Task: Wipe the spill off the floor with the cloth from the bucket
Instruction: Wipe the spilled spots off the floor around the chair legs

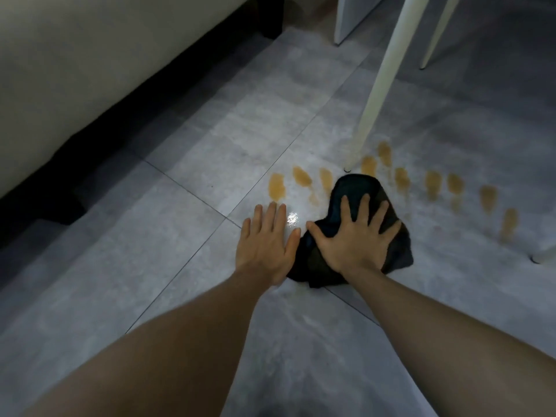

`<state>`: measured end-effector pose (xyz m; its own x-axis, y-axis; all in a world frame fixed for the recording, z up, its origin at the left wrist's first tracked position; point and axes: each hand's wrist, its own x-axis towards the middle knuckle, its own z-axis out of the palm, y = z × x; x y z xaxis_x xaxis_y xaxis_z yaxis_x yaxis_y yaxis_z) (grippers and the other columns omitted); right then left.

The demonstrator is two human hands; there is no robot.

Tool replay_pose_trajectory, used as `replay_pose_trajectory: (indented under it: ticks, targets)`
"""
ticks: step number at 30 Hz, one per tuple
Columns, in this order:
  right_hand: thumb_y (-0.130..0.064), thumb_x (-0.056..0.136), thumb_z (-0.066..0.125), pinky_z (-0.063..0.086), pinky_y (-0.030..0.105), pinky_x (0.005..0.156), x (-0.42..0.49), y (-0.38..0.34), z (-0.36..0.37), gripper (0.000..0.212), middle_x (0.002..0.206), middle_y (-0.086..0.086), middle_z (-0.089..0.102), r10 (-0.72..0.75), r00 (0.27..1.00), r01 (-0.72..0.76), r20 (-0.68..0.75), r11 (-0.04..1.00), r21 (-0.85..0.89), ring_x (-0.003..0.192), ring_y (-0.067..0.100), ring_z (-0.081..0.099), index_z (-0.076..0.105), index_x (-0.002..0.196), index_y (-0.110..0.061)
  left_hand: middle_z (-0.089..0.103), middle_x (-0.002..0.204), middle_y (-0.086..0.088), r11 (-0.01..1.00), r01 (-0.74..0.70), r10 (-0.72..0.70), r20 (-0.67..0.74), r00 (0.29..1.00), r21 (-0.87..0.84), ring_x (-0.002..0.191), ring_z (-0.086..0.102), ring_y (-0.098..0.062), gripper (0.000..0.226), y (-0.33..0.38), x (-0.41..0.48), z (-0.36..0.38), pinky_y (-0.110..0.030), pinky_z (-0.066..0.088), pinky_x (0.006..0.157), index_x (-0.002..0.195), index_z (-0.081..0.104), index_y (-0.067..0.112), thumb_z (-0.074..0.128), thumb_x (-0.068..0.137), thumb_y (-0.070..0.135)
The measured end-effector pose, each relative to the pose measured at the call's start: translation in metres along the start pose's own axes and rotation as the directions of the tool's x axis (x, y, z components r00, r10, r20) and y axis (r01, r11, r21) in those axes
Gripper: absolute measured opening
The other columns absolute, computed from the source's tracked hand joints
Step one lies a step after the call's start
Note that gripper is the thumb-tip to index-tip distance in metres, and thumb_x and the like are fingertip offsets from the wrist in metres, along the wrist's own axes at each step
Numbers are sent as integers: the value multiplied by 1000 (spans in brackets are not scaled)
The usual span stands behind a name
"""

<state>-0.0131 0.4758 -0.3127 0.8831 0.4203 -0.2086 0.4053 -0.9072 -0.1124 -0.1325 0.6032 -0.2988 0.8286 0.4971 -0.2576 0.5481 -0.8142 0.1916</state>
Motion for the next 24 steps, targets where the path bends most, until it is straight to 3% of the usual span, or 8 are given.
replay_pose_trajectory:
  ticks: [5,8,11,16,20,24]
  targets:
    - [-92,79,7,1,64,120,6,-11,1,95,171,2,5,-208,978,208,-9,978,-24,155,35,-4,10,160,-43,-13,169,-1,1000,22,-22,-81,996,-9,154,-17,-24,71,-25,17,4,-47,-4,125,160,-9,20,4,102,58]
    - [-86,84,13,3,61,121,-15,8,4,84,170,-2,12,-285,958,285,-29,958,-27,156,31,0,20,158,-45,-9,169,0,992,116,-124,-153,980,-59,154,-14,-24,70,-37,42,2,-48,-4,125,161,-6,21,4,102,57]
    - [-87,85,14,1,60,122,-4,6,0,84,170,-3,11,-241,970,241,-14,970,-14,156,31,-1,21,157,-45,-7,170,0,981,178,-188,-136,973,-80,155,-12,-24,68,-46,67,0,-49,-5,125,161,-4,23,3,102,56]
    - [-81,88,17,4,59,122,35,-54,7,80,169,0,17,-195,978,197,-68,980,18,155,33,3,25,158,-41,9,170,-1,985,143,-159,-194,968,-93,156,0,-25,59,-56,95,-4,-49,-2,124,162,11,25,13,106,46]
    - [-75,92,25,10,55,123,18,-51,14,72,166,-1,28,-278,952,286,-125,957,51,155,30,12,36,154,-40,6,170,4,985,141,-159,-207,965,-99,156,-3,-22,58,-62,99,-1,-49,-3,124,161,9,29,9,106,46]
    - [-74,91,27,12,55,122,42,-56,9,73,166,0,28,-215,971,219,-109,975,30,155,31,12,36,154,-38,0,170,7,986,128,-147,-194,970,-109,155,-8,-19,60,-62,100,-1,-50,-5,124,161,6,30,4,104,49]
